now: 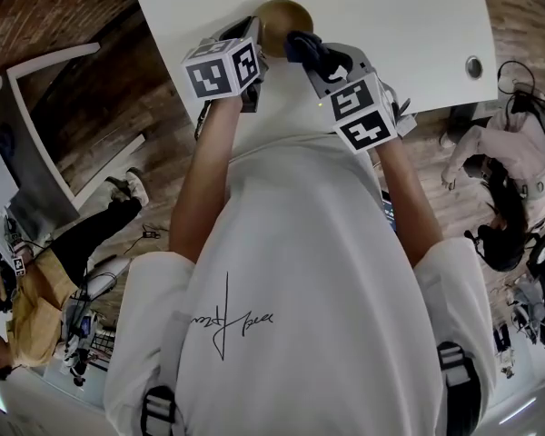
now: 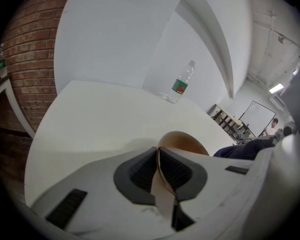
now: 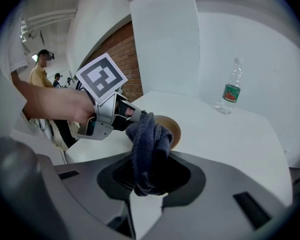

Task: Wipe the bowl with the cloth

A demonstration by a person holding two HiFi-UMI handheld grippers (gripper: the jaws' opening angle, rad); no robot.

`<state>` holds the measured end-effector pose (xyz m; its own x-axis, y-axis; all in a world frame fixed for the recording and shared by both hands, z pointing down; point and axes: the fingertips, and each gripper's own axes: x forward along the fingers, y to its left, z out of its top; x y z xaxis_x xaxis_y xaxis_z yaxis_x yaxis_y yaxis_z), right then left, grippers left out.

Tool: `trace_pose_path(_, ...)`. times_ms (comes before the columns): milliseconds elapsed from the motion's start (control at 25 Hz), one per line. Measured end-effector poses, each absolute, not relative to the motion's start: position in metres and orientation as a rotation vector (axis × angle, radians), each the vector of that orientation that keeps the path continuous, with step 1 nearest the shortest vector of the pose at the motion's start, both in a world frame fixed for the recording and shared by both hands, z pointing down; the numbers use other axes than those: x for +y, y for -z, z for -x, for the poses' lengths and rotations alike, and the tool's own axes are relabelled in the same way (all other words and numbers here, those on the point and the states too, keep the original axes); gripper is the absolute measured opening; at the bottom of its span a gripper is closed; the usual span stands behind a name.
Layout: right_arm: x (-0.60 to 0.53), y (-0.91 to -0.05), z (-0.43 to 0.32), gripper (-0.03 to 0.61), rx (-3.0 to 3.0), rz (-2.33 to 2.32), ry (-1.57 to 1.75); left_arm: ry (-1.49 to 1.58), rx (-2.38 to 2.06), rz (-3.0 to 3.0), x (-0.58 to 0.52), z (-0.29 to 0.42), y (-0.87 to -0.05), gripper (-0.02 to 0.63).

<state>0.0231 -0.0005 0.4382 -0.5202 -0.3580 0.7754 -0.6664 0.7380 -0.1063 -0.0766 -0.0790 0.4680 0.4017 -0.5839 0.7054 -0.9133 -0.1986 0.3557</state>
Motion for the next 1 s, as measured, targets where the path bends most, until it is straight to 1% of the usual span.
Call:
trace_pose_path(320, -0.005, -0.424, -0.026, 0.101, -2.185, -0.811, -0.513, -0.507, -1.315, -1.913, -0.079, 0.081, -0.457, 0.044)
trace_pose_path(560, -0.006, -0.420, -0.030, 0.101, -2.192, -0.832, -0.510, -0.471, -1.340, -1.913, -0.075, 0.087, -0.449, 0.046)
trace_pose_path(720, -0.006, -0.417, -0.031, 0.100, -2.199, -0.837, -0.502, -0.466, -1.348, -1.913, -0.072, 0.090, -0.449, 0.091)
trace_pose_path(760, -0.006, -0.416, -0.031, 0.101, -2.203, -0.838, -0.499, -0.459, -1.351, -1.914, -0.072, 0.091, -0.448, 0.094)
trace_pose_path(1000, -0.009, -0.405, -0.032, 0.101, -2.225, -0.855, -0.481, -0.403, -1.369, -1.929, -0.066, 0.094, -0.431, 0.094)
